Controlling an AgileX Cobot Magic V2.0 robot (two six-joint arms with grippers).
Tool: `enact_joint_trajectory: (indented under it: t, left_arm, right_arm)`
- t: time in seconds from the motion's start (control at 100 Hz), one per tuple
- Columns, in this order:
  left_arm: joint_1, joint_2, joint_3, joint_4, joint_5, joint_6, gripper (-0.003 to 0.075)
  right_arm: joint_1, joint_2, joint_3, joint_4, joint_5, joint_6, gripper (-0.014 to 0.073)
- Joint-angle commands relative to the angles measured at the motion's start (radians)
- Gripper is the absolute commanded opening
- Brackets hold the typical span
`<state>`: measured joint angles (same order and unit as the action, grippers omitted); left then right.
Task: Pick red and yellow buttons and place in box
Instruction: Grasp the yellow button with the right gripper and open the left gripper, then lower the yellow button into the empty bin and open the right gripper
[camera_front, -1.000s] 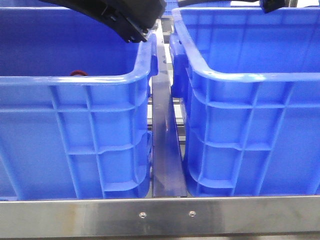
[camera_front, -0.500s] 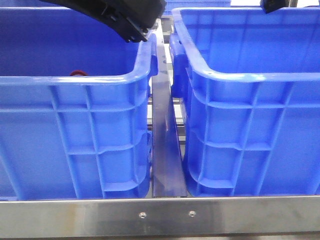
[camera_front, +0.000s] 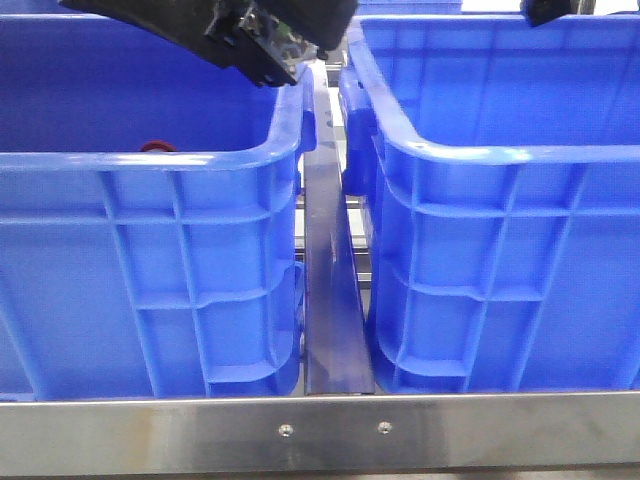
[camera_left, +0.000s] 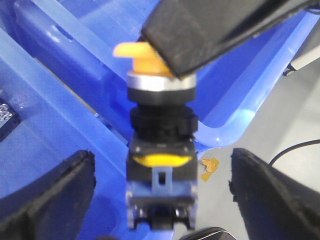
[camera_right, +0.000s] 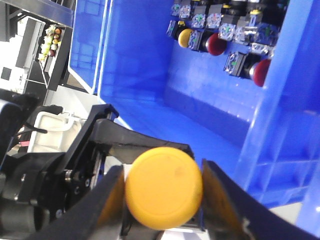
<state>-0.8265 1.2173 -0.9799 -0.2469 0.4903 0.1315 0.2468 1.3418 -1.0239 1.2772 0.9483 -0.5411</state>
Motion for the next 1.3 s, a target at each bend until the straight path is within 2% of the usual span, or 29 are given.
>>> enact_joint_trajectory:
  t: [0.0, 0.28, 0.49, 0.63, 0.73, 0.87, 0.96, 1.1, 1.29]
  left_arm:
    - [-0.01, -0.026, -0.029, -0.016, -0.062, 0.002, 0.0544]
    - [-0.01, -0.026, -0.029, -0.016, -0.062, 0.002, 0.0544]
    - [-0.01, -0.026, -0.029, -0.016, -0.062, 0.002, 0.0544]
    - [-0.01, -0.026, -0.029, -0.016, -0.062, 0.002, 0.0544]
    - [-0.01, -0.026, -0.029, -0.016, -0.062, 0.002, 0.0544]
    - [-0.01, -0.026, -0.029, -0.016, -0.062, 0.002, 0.0544]
    - [-0.01, -0.026, -0.029, -0.016, -0.062, 0.002, 0.0544]
    - [-0.01, -0.026, -0.029, -0.016, -0.064, 0.002, 0.0544]
    - [-0.01, -0.026, -0.029, -0.016, -0.073, 0.002, 0.0544]
  right_arm:
    - [-0.036, -0.038, -0.039, 0.058, 0.015, -0.036, 0.0305]
    - [-0.264, -0.09, -0.082, 0.046, 0.056, -0.162, 0.0305]
    - [-0.386, -0.092, -0.082, 0.032, -0.03, -0.287, 0.0305]
    - [-0.388, -0.086, -0.082, 0.007, -0.148, -0.372, 0.0305]
    - [-0.384, -0.065, -0.081, 0.007, -0.249, -0.501, 0.0305]
    - [-0.381, -0.004, -0.081, 0.017, -0.307, -0.594, 0.0305]
    - [-0.36, 0.045, -0.081, 0.052, -0.381, -0.628, 0.0305]
    - [-0.316, 0.12, -0.081, 0.129, -0.527, -0.773, 0.0305]
    - [-0.296, 0.225, -0.081, 0.274, -0.572, -0.933, 0.0305]
